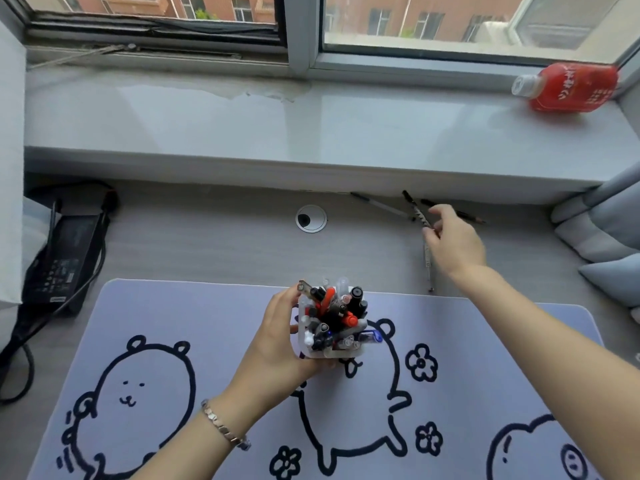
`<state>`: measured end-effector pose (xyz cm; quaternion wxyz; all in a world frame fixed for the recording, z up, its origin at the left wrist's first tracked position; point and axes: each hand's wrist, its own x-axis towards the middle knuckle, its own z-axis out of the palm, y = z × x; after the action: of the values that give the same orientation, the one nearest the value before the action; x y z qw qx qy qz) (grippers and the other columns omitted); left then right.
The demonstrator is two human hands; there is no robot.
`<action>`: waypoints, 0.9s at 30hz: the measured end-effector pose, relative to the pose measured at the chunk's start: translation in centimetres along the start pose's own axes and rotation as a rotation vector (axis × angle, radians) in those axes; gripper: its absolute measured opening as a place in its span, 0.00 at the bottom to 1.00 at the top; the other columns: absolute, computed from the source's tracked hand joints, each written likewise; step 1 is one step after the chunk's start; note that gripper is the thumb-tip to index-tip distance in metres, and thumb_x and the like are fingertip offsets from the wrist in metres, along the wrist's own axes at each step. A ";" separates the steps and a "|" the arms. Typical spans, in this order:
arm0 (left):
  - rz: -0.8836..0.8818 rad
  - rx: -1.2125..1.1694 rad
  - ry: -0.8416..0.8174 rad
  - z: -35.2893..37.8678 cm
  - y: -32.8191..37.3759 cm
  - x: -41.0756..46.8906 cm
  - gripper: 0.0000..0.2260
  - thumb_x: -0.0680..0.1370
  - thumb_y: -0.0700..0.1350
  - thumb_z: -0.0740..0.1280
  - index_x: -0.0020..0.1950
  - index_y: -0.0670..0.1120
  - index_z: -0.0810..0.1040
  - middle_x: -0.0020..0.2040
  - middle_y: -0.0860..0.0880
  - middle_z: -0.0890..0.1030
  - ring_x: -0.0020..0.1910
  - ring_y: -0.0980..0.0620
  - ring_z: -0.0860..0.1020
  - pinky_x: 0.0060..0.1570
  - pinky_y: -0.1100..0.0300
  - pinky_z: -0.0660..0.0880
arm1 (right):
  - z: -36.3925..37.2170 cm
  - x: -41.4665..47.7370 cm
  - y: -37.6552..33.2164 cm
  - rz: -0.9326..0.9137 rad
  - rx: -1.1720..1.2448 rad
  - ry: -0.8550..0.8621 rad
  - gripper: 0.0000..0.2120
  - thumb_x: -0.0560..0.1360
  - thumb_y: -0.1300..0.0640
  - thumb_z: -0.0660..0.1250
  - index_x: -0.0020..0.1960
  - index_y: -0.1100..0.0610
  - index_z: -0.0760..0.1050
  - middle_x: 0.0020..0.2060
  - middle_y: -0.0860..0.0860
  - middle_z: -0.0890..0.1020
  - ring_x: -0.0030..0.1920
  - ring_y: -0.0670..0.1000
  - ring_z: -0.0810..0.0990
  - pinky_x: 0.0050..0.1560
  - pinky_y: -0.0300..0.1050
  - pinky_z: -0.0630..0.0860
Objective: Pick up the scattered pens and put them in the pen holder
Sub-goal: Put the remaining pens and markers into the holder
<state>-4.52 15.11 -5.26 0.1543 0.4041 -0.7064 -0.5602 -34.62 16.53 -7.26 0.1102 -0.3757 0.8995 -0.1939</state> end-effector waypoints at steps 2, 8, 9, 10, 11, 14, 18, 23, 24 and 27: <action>-0.020 -0.024 -0.004 0.0 0.0 -0.1 0.36 0.61 0.46 0.79 0.58 0.69 0.62 0.58 0.72 0.65 0.55 0.69 0.72 0.47 0.79 0.69 | -2.5 -0.7 0.8 0.004 0.134 0.075 0.10 0.73 0.60 0.67 0.53 0.60 0.77 0.47 0.58 0.81 0.50 0.58 0.78 0.49 0.46 0.70; -0.035 -0.048 0.000 0.1 0.3 0.0 0.36 0.61 0.44 0.79 0.56 0.70 0.63 0.53 0.78 0.64 0.54 0.66 0.73 0.50 0.68 0.72 | -7.6 -2.4 2.1 0.021 0.398 0.068 0.07 0.67 0.64 0.73 0.44 0.56 0.81 0.39 0.52 0.80 0.37 0.38 0.79 0.42 0.29 0.74; -0.033 -0.042 -0.002 0.0 0.5 0.0 0.35 0.61 0.44 0.79 0.55 0.70 0.63 0.53 0.78 0.64 0.54 0.68 0.73 0.50 0.67 0.72 | -8.0 -2.5 2.0 0.042 0.521 0.074 0.08 0.67 0.65 0.73 0.43 0.55 0.80 0.37 0.51 0.80 0.33 0.36 0.79 0.39 0.26 0.74; -0.034 -0.039 -0.004 0.0 0.6 0.0 0.35 0.61 0.44 0.79 0.54 0.71 0.64 0.53 0.78 0.64 0.53 0.69 0.73 0.50 0.67 0.72 | -8.3 -2.6 1.8 0.058 0.617 0.100 0.09 0.67 0.65 0.73 0.42 0.54 0.78 0.36 0.49 0.80 0.32 0.35 0.78 0.38 0.25 0.74; -0.037 -0.041 -0.008 0.0 0.6 0.0 0.35 0.61 0.44 0.79 0.53 0.71 0.64 0.53 0.77 0.64 0.53 0.67 0.74 0.51 0.66 0.73 | -8.3 -2.4 1.6 0.077 0.667 0.132 0.09 0.68 0.65 0.72 0.42 0.53 0.77 0.35 0.48 0.79 0.31 0.35 0.78 0.39 0.26 0.74; -0.040 -0.038 -0.017 -0.1 0.6 0.0 0.35 0.61 0.44 0.79 0.54 0.71 0.64 0.55 0.74 0.65 0.55 0.62 0.74 0.51 0.67 0.72 | -6.9 -0.7 1.0 0.198 0.783 0.108 0.08 0.75 0.67 0.61 0.51 0.57 0.71 0.36 0.50 0.75 0.28 0.37 0.78 0.37 0.32 0.76; -0.051 -0.027 -0.010 -0.1 0.8 -0.2 0.37 0.62 0.45 0.78 0.56 0.72 0.60 0.57 0.73 0.64 0.56 0.60 0.74 0.45 0.70 0.72 | -1.9 1.6 0.7 0.393 0.294 -0.194 0.12 0.74 0.65 0.55 0.56 0.64 0.69 0.45 0.60 0.75 0.40 0.57 0.76 0.44 0.50 0.72; 0.043 0.173 0.010 0.2 1.7 -1.1 0.49 0.63 0.52 0.76 0.64 0.74 0.40 0.63 0.77 0.50 0.64 0.65 0.64 0.50 0.80 0.65 | 1.7 1.5 0.3 0.396 -0.016 -0.185 0.14 0.75 0.62 0.61 0.59 0.67 0.68 0.60 0.66 0.74 0.59 0.65 0.75 0.55 0.52 0.72; 0.127 0.241 0.031 0.3 1.9 -1.3 0.50 0.61 0.56 0.75 0.66 0.73 0.38 0.67 0.74 0.49 0.67 0.67 0.60 0.54 0.80 0.63 | 1.7 1.5 0.3 0.397 -0.018 -0.184 0.13 0.75 0.63 0.61 0.58 0.67 0.69 0.59 0.66 0.75 0.59 0.65 0.75 0.55 0.52 0.73; 0.411 0.496 0.191 1.3 2.6 -1.3 0.48 0.60 0.65 0.70 0.72 0.63 0.44 0.74 0.54 0.52 0.72 0.59 0.58 0.63 0.58 0.68 | 0.8 0.8 0.7 0.364 0.075 -0.154 0.07 0.74 0.61 0.61 0.47 0.65 0.72 0.53 0.67 0.78 0.54 0.64 0.77 0.45 0.48 0.70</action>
<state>-5.63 17.05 -2.96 0.2266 0.3294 -0.8702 -0.2879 -35.37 16.19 -8.31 0.2260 -0.2161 0.9337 -0.1747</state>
